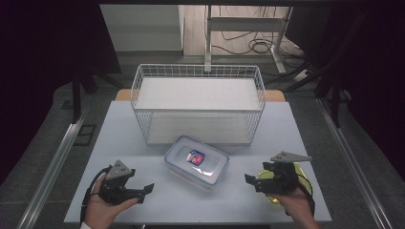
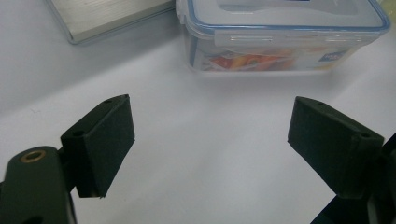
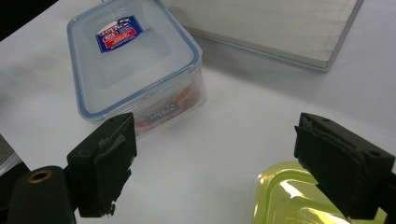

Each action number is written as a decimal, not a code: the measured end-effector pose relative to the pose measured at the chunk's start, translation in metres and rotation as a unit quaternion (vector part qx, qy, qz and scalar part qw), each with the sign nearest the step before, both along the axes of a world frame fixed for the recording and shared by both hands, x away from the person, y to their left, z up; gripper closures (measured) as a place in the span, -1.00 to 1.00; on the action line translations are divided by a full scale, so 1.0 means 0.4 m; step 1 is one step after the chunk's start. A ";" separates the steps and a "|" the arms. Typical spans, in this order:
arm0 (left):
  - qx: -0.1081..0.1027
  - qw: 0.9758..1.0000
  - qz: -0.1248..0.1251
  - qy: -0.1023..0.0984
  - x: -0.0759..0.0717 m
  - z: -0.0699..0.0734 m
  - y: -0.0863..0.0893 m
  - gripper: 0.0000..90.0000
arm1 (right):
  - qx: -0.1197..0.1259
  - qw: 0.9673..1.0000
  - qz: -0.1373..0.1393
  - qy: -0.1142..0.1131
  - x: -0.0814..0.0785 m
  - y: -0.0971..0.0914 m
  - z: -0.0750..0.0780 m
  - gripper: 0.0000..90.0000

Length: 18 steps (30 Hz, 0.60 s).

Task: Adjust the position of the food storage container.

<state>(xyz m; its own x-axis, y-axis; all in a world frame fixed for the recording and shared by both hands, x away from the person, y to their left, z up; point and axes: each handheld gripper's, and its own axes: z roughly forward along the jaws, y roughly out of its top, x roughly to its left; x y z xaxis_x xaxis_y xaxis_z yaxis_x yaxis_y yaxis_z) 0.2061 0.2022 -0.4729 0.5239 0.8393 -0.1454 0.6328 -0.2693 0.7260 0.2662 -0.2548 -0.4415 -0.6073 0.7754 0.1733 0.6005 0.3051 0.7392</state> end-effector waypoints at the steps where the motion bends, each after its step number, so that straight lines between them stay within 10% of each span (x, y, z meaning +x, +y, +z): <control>1: 0.000 1.000 0.000 0.000 0.000 0.000 0.000 -0.69 | 0.000 1.000 0.000 0.000 0.000 0.000 0.000 -0.70; 18: -0.008 1.000 -0.008 0.006 -0.001 0.004 0.002 -0.69 | 0.005 1.000 -0.004 0.004 0.000 0.005 0.008 -0.67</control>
